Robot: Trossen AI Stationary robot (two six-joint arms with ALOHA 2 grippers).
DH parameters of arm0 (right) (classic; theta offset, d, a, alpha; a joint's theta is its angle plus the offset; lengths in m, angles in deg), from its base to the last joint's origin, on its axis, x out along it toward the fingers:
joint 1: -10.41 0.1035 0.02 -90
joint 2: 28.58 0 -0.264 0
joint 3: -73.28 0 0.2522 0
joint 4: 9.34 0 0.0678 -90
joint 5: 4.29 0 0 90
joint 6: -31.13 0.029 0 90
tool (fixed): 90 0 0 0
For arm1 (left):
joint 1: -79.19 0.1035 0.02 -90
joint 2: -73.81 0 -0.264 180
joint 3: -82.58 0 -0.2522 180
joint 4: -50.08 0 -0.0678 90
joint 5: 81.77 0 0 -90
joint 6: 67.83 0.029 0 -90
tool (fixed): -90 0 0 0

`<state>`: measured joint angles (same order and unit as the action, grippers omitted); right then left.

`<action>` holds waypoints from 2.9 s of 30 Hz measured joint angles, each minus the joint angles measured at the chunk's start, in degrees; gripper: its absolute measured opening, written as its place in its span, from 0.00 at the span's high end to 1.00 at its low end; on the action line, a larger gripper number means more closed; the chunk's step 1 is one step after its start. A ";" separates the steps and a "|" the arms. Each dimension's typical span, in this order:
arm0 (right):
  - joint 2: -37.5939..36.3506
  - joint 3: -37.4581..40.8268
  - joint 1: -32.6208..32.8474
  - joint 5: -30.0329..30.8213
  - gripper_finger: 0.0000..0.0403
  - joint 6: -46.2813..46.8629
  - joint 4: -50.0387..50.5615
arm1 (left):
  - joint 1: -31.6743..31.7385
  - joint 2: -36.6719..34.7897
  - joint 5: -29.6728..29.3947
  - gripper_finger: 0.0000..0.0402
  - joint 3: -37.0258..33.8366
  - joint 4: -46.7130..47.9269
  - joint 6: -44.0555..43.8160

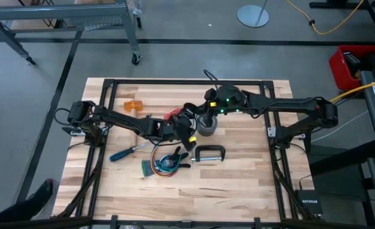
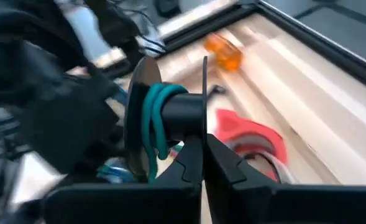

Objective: Coil cords
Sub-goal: Coil the blue wire onto the spool

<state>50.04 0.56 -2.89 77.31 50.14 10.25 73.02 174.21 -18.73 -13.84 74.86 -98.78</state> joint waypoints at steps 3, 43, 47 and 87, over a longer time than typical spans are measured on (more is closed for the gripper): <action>-0.17 -0.98 -1.17 -7.11 0.99 0.00 0.50 | -0.84 -0.02 -5.30 1.00 0.00 0.07 4.73; -8.41 -2.18 -2.09 -27.36 0.99 -3.96 16.22 | -3.66 0.04 -7.02 0.76 -0.07 0.00 19.44; -10.24 -2.16 -2.09 -26.70 0.99 -4.26 16.44 | -3.68 0.04 -6.10 0.76 -0.07 0.05 19.41; -14.53 -2.09 -2.09 -5.72 0.99 -7.60 34.11 | 3.69 0.07 0.08 0.76 -0.07 -6.71 5.04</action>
<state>35.51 -1.54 -4.98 71.59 42.54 44.35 76.71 174.27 -18.65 -13.90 68.15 -93.74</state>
